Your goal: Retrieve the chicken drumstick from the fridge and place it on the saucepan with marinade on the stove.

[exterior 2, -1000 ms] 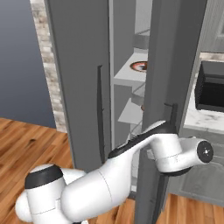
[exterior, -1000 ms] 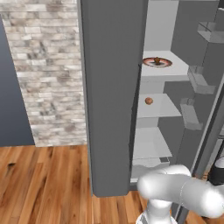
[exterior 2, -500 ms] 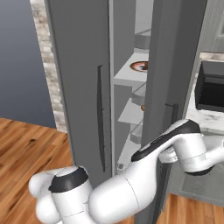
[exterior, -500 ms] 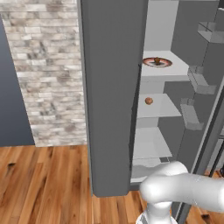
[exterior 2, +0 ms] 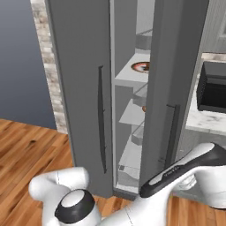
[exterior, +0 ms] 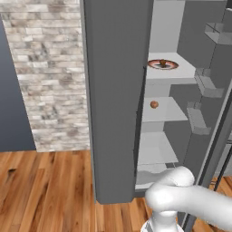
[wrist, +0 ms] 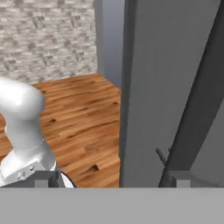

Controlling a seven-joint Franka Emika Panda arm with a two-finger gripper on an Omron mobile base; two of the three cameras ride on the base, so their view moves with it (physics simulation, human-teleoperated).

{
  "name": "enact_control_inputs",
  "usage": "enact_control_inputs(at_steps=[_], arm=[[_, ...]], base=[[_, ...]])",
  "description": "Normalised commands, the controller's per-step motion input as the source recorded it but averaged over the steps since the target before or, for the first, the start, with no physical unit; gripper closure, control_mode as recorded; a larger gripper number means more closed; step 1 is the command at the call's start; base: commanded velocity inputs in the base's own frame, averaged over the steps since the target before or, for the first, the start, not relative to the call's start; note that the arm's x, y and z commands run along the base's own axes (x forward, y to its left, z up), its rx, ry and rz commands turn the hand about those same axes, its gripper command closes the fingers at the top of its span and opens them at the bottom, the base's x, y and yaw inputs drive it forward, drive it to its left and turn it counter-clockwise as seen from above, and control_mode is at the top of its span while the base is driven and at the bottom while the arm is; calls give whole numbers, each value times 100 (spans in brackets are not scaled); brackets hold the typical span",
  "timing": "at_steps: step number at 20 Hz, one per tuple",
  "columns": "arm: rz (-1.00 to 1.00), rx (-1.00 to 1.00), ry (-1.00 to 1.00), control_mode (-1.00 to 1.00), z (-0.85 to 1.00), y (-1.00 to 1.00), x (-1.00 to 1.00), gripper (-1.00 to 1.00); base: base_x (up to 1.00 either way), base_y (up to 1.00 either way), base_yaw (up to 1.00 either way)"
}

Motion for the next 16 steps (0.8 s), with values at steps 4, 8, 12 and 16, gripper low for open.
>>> enact_control_inputs(at_steps=[4, 8, 12, 16], arm=[[-24, 0, -20, -100, 0, 84, -92, -100], [-36, -2, -20, -100, 0, 100, -23, -100], [-32, -1, -8, -100, 3, 100, 0, -100], [-32, 0, 0, -100, 0, 100, 0, -100]], base=[[0, 0, 0], [0, 0, 0], [0, 0, 0], [0, 0, 0]])
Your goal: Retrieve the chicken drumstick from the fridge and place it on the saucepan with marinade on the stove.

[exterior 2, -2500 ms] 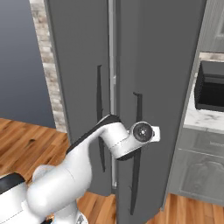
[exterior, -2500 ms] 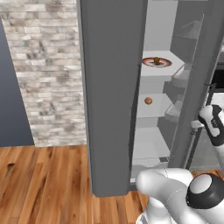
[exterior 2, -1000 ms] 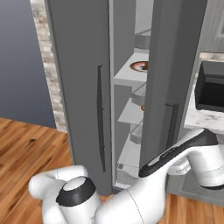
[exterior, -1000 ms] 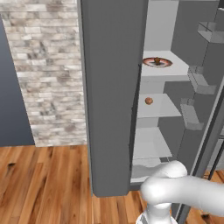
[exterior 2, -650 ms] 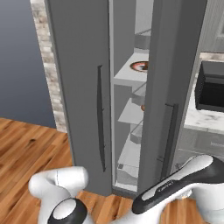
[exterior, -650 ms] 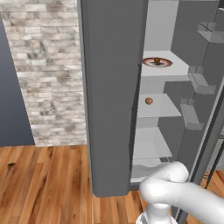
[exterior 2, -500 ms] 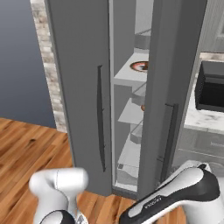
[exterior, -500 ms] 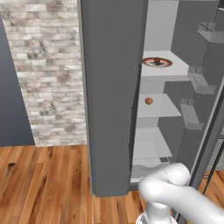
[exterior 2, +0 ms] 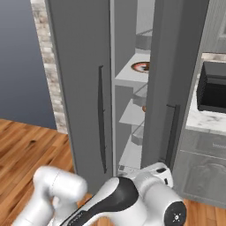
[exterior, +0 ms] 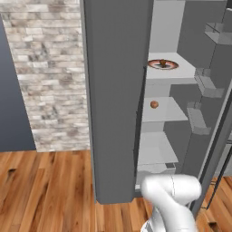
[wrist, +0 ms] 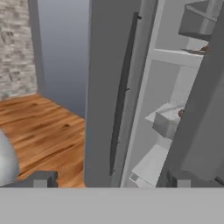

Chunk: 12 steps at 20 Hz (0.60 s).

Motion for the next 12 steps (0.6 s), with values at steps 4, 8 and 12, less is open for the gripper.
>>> enact_control_inputs(at_steps=[4, 8, 12], arm=[[-34, 0, 0, -100, 0, 100, 0, -100], [-33, 0, 0, -100, 0, 100, 0, -100], [-30, 0, 0, -100, 0, 100, 3, -100]], base=[[0, 0, 0], [0, 0, 0], [0, 0, 0]])
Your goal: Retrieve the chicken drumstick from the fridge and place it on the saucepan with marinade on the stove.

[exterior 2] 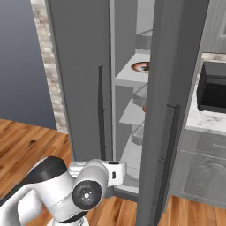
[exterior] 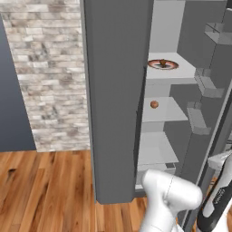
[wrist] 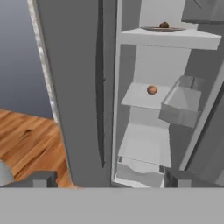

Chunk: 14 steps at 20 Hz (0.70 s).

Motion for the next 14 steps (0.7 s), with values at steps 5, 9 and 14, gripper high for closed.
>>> enact_control_inputs(at_steps=[5, 9, 14], arm=[[-30, 0, 0, -100, 5, 100, 19, -100], [-25, 0, 0, -100, 7, 98, 31, -100], [-21, 0, 0, -100, 0, 81, 42, -100]], base=[[0, 0, 0], [0, 0, 0], [0, 0, 0]])
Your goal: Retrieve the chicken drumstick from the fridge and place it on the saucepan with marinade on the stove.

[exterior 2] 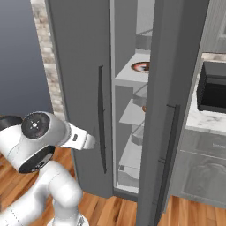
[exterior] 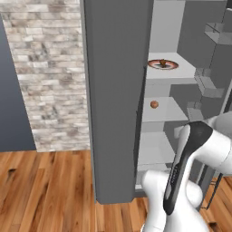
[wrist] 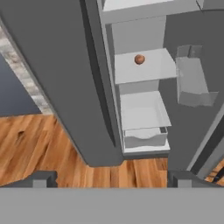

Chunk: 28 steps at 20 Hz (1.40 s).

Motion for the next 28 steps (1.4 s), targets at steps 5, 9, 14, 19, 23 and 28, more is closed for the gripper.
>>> enact_control_inputs(at_steps=[5, 9, 14, 19, 23, 28], arm=[[-23, 0, 0, -100, 0, 42, 31, -100], [-35, 0, 0, -100, -3, 13, 6, -100], [-33, 0, -7, -100, -13, 0, 6, -100], [-11, 0, -7, -100, -9, 0, 0, -100], [0, 0, 0, -100, 0, 0, 3, -100], [0, 0, 0, -100, 0, 0, 5, -100]], base=[[0, 0, 0], [0, 0, 0], [0, 0, 0], [0, 0, 0], [0, 0, 0], [0, 0, 0]])
